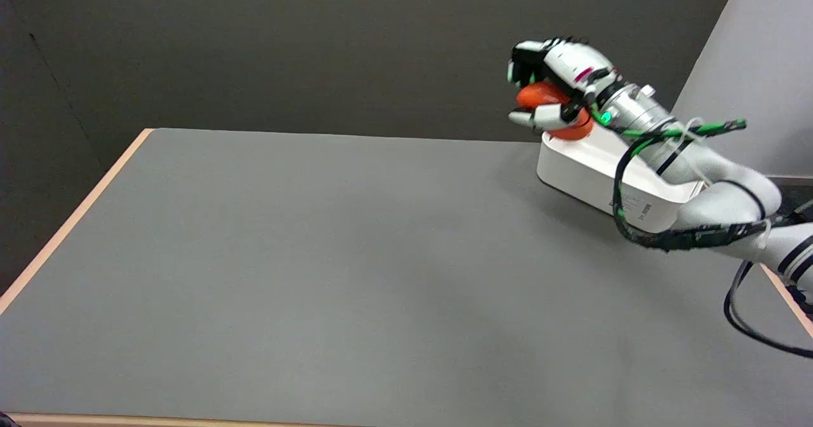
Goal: Place mango into white box.
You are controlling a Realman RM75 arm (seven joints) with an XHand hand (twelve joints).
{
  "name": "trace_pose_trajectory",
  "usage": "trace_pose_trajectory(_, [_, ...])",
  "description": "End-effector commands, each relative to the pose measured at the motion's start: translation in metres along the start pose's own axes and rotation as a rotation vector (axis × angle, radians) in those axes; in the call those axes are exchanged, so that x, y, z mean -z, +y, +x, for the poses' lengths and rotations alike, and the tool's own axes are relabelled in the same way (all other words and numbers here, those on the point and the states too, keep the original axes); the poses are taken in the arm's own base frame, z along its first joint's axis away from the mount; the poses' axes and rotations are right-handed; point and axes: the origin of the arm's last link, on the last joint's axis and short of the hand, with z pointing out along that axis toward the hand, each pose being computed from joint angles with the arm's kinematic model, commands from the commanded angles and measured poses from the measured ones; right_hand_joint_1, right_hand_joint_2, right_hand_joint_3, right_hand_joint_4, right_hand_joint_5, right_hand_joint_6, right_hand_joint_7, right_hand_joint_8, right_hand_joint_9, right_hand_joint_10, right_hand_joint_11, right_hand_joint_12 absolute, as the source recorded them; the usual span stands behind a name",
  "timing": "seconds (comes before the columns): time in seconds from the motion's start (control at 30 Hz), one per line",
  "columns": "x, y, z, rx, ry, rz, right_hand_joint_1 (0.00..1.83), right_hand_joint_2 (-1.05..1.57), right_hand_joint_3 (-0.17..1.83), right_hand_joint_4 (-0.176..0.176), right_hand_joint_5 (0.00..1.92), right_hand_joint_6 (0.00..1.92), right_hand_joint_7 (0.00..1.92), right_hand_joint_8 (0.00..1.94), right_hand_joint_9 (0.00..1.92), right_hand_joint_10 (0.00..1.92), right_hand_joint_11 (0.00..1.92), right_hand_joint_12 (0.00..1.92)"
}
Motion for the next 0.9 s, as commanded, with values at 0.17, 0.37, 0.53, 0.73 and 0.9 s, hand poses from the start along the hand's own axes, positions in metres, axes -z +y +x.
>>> trace_pose_trajectory(0.17, [-0.007, 0.122, 0.085, 0.131, 0.192, -0.312, 1.29, 1.2, 0.29, -0.115, 0.43, 1.67, 0.63, 1.54, 0.63, 1.87, 0.35, 1.92])
trace_pose_trajectory(0.37, [0.01, 0.16, 0.077, 0.117, 0.184, -0.436, 1.27, 1.26, 0.2, -0.108, 0.4, 1.69, 0.6, 1.57, 0.61, 1.91, 0.38, 1.92])
trace_pose_trajectory(0.53, [0.026, 0.177, 0.057, 0.092, 0.16, -0.496, 1.27, 1.28, 0.19, -0.109, 0.4, 1.7, 0.6, 1.58, 0.6, 1.91, 0.38, 1.92])
trace_pose_trajectory(0.73, [0.042, 0.186, 0.017, 0.037, 0.112, -0.538, 1.26, 1.3, 0.15, -0.113, 0.38, 1.7, 0.59, 1.58, 0.59, 1.92, 0.36, 1.92])
trace_pose_trajectory(0.9, [0.052, 0.18, -0.02, 0.006, 0.055, -0.541, 1.26, 1.29, 0.17, -0.116, 0.39, 1.71, 0.59, 1.59, 0.6, 1.92, 0.29, 1.92])
